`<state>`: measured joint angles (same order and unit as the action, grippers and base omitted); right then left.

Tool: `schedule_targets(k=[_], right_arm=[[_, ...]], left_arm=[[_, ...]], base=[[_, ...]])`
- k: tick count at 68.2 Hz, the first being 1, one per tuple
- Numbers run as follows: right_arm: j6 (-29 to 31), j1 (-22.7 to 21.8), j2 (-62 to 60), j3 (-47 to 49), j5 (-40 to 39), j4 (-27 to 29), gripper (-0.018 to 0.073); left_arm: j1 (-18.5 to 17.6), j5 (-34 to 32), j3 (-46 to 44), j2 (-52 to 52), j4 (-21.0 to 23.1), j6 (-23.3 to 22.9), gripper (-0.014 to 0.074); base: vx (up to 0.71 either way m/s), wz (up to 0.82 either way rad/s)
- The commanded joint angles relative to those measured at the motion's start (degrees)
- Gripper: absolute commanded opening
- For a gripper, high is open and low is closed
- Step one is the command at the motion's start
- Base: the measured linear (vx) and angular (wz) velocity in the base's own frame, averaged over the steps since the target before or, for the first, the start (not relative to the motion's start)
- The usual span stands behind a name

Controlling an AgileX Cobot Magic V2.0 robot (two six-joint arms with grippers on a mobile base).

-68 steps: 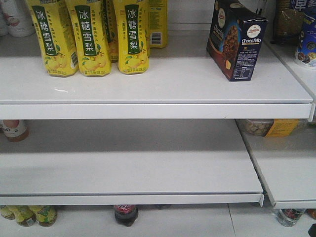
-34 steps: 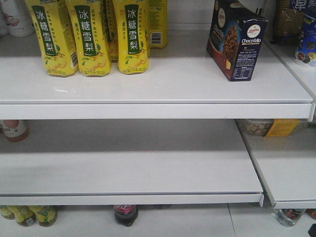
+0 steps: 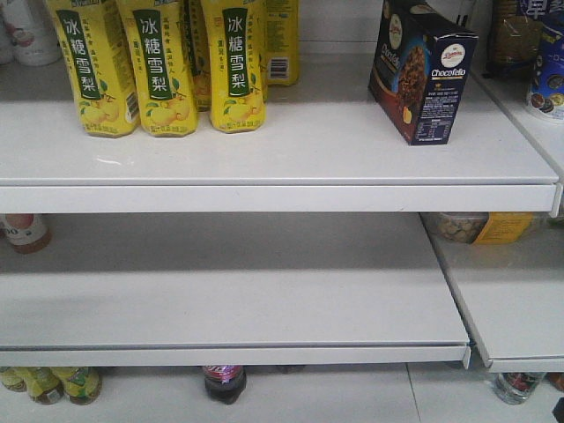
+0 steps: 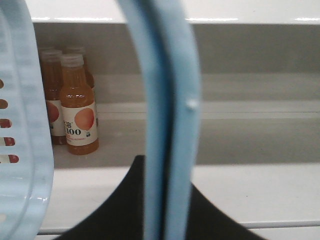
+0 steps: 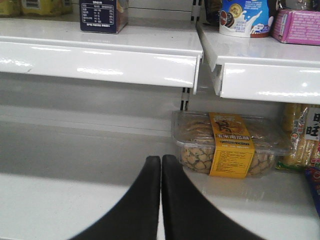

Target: Left arm holds basket, right arm returns cookies

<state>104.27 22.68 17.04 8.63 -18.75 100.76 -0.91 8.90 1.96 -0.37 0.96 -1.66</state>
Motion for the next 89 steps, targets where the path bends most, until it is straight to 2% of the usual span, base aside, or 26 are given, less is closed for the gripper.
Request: schedule_targets(k=[1, 12, 22, 28, 36, 40, 43, 44, 55, 61, 66, 74, 81, 89], right_arm=[[0.70, -1.66, 0.82, 1.61, 2.24, 1.17, -0.0008], [0.81, -6.03, 2.12, 1.61, 6.16, 1.17, -0.0008], [0.76, -11.87, 2.39, 1.61, 10.39, 1.05, -0.0008], [-0.98, -14.78, 2.39, 1.61, 12.98, -2.45, -0.0008], [-12.89, -17.96, 2.39, 1.61, 14.93, -14.20, -0.0008], [-22.05, -18.50, 2.39, 1.61, 15.42, -24.53, -0.0008], [-31.19, -18.44, 2.39, 1.61, 15.69, -32.90, -0.0008], [-33.86, -18.44, 2.39, 1.61, 15.85, -37.28, -0.0008], [-64.36, -18.44, 2.39, 1.61, 19.82, -69.60, -0.0008], [-77.21, -18.49, 2.34, 1.61, 21.64, -81.27, -0.0008], [-84.71, -18.49, 1.81, 1.61, 22.76, -87.41, -0.0008], [-90.51, -18.49, 0.52, 1.61, 23.31, -93.21, -0.0008], [-92.06, -19.91, -1.97, 1.61, 24.17, -95.49, -0.0008], [-94.02, -25.70, -3.93, 1.61, 25.57, -95.43, -0.0008]], left_arm=[[-0.33, -5.69, 0.47, -1.23, -0.96, 0.38, -0.0006], [-0.33, -5.69, 0.47, -1.23, -0.96, 0.38, -0.0006], [-0.33, -5.69, 0.47, -1.23, -0.96, 0.38, -0.0006], [-0.33, -5.69, 0.47, -1.23, -0.96, 0.38, -0.0006], [-0.33, -5.69, 0.47, -1.23, -0.96, 0.38, -0.0006], [-0.33, -5.69, 0.47, -1.23, -0.96, 0.38, -0.0006], [-0.33, -5.69, 0.47, -1.23, -0.96, 0.38, -0.0006], [-0.33, -5.69, 0.47, -1.23, -0.96, 0.38, -0.0006], [-0.33, -5.69, 0.47, -1.23, -0.96, 0.38, -0.0006], [-0.33, -5.69, 0.47, -1.23, -0.96, 0.38, -0.0006], [-0.33, -5.69, 0.47, -1.23, -0.96, 0.38, -0.0006], [-0.33, -5.69, 0.47, -1.23, -0.96, 0.38, -0.0006], [-0.33, -5.69, 0.47, -1.23, -0.96, 0.38, -0.0006], [-0.33, -5.69, 0.47, -1.23, -0.96, 0.38, -0.0006]], base=[[0.00, 0.00], [0.00, 0.00], [0.00, 0.00], [0.00, 0.00], [0.00, 0.00], [0.00, 0.00], [0.00, 0.00], [0.00, 0.00], [0.00, 0.00], [0.00, 0.00], [0.00, 0.00], [0.00, 0.00], [0.00, 0.00], [0.00, 0.00]])
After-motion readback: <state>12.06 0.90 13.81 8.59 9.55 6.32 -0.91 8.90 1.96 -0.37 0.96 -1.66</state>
